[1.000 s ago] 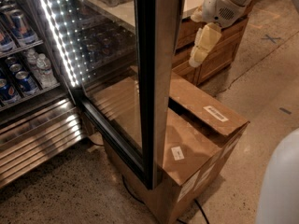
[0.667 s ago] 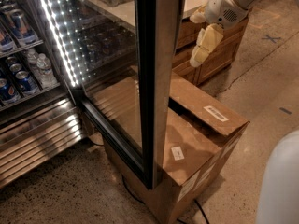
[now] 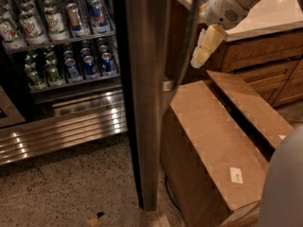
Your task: Close right fridge door
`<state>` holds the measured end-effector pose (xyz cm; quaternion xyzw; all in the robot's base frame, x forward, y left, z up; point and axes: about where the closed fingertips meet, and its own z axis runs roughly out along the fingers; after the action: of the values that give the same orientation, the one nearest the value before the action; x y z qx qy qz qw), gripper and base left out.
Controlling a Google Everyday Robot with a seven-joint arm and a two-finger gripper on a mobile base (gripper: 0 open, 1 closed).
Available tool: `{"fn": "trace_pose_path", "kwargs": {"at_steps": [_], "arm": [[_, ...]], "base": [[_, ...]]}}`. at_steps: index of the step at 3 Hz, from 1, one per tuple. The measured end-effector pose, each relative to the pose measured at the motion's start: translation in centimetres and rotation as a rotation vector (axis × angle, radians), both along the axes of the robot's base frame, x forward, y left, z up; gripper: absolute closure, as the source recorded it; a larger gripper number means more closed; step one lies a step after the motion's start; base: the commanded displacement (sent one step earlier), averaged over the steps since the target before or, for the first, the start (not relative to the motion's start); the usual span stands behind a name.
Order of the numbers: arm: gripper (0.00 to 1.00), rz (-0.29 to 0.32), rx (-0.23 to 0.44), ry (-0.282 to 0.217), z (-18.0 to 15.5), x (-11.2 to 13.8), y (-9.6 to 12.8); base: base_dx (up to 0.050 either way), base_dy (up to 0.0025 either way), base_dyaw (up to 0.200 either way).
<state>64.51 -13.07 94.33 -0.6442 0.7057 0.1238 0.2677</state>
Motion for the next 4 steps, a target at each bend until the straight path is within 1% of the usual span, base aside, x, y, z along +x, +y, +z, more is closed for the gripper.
{"fn": "trace_pose_path", "kwargs": {"at_steps": [2, 3, 4], "arm": [[0.00, 0.000, 0.000, 0.000, 0.00, 0.00, 0.00], [0.00, 0.000, 0.000, 0.000, 0.00, 0.00, 0.00], [0.19, 0.000, 0.000, 0.000, 0.00, 0.00, 0.00]], "base": [[-0.020, -0.00168, 0.180], [0.000, 0.00000, 0.000], [0.000, 0.00000, 0.000]]}}
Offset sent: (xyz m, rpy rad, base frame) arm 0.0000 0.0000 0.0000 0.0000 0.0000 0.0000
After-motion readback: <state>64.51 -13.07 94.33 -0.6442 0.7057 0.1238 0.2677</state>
